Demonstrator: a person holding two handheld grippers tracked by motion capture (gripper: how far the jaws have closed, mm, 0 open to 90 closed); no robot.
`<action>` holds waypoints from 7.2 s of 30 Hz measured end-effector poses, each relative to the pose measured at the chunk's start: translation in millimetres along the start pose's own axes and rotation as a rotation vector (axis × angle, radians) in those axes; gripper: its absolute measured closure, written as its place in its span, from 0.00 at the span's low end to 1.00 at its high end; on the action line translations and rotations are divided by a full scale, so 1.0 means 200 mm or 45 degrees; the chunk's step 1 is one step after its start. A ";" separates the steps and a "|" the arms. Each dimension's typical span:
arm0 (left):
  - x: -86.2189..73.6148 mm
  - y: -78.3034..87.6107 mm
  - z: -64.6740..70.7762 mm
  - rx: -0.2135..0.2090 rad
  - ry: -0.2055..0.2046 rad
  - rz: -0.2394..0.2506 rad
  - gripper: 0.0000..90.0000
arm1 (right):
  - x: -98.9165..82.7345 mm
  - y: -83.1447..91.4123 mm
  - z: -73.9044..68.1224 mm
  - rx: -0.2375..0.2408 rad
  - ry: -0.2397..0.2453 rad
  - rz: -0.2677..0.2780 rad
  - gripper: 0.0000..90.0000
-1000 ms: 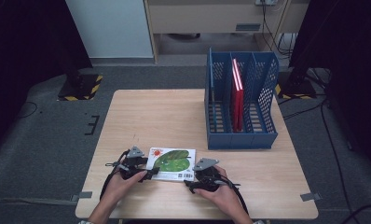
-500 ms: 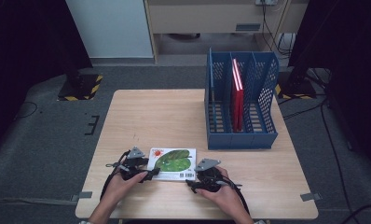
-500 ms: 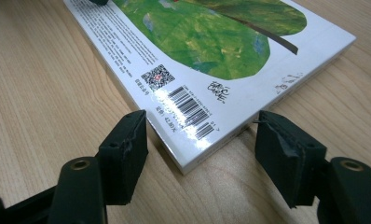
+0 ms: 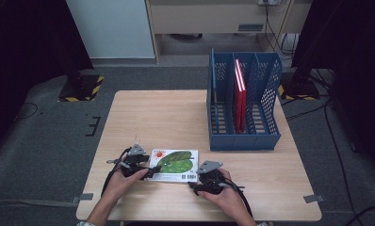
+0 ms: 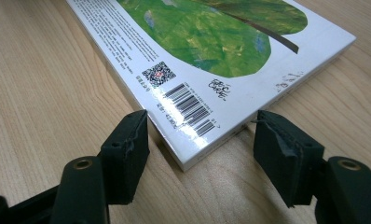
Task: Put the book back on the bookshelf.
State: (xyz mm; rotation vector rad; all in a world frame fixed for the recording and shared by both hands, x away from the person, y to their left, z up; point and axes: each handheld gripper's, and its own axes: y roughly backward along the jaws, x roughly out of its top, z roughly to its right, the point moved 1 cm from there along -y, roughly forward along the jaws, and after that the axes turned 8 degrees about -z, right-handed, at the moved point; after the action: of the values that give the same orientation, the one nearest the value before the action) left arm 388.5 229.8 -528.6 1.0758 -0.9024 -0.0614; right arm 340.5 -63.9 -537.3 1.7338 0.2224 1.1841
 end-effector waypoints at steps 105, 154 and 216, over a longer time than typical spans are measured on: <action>0.17 -0.04 -0.10 0.024 0.151 -0.087 0.45 | 0.05 -0.09 -0.11 -0.093 -0.069 0.003 0.04; 0.08 0.03 -0.06 -0.017 0.135 -0.056 0.18 | 0.10 -0.13 -0.10 -0.175 -0.184 0.006 0.04; 0.03 0.02 -0.03 -0.281 0.082 -0.074 0.32 | 0.10 -0.05 0.00 -0.052 -0.222 0.111 0.09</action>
State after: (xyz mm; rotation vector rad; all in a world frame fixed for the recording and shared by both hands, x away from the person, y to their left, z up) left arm 394.6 233.0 -523.3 0.8932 -0.7868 -0.1700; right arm 353.9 -47.2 -532.5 1.8144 0.0175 1.0850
